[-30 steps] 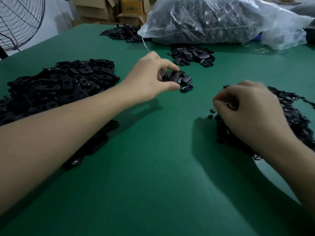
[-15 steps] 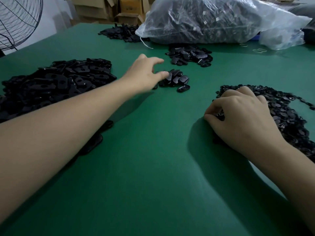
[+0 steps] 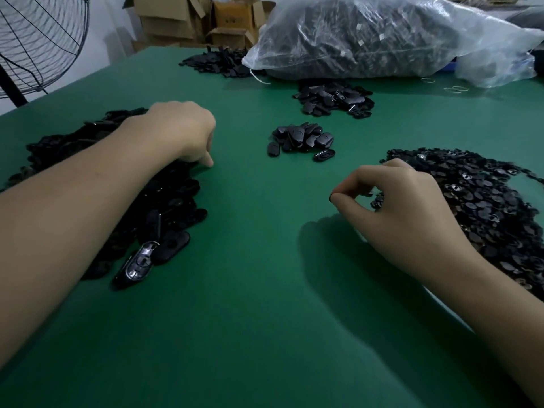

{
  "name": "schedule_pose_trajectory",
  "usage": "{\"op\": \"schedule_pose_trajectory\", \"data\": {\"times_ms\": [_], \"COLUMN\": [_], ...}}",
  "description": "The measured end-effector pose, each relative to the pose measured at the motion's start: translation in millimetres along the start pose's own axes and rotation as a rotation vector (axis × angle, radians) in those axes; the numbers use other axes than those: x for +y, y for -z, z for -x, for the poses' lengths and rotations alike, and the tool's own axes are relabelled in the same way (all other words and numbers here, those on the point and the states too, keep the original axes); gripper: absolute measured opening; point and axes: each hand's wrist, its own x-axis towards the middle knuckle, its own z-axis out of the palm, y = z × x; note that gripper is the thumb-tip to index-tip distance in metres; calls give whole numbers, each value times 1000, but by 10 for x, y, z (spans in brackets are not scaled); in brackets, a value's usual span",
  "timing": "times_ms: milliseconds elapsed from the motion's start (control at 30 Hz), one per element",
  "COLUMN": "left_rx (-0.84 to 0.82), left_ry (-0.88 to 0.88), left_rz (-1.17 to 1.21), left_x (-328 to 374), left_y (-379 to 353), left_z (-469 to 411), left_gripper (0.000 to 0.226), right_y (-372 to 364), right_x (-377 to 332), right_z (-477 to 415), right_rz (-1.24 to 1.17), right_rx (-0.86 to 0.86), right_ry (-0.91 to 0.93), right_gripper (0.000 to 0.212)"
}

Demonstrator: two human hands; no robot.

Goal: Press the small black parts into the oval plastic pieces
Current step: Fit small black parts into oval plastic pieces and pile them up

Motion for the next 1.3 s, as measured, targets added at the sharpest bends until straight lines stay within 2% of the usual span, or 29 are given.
{"op": "schedule_pose_trajectory", "data": {"times_ms": [200, 367, 733, 867, 967, 1000, 1067, 1200, 1300], "left_rx": [46, 19, 100, 53, 106, 136, 151, -5, -85], "left_ry": [1, 29, -17, -89, -158, -175, -198, -238, -171], "left_rz": [158, 331, 480, 473, 468, 528, 808, 1431, 1654], "left_x": [-85, -210, -216, -187, -110, -67, 65, 439, 626], "left_y": [-91, -96, -167, -145, -78, -50, -6, -26, -119], "left_z": [2, -14, 22, 54, 132, 182, 334, 753, 1004], "left_gripper": [31, 37, 33, 28, 26, 24, 18, 15, 14], "right_y": [22, 19, 32, 17, 8, 5, 5, 20, 23], "right_x": [-8, -30, -44, -58, -76, -78, -81, -124, -169], "right_z": [-4, -3, 1, 7, 26, 32, 34, 23, 40], "right_rz": [-30, -20, -130, -165, -236, -265, -335, -563, -766], "right_rx": [-17, -8, 37, 16, -3, -8, -26, -78, -157], "right_ry": [-52, -73, -116, -120, -115, -114, -122, -208, -279], "right_gripper": [10, 12, 13, 14, 14, 13, 11, 6, 7]}}
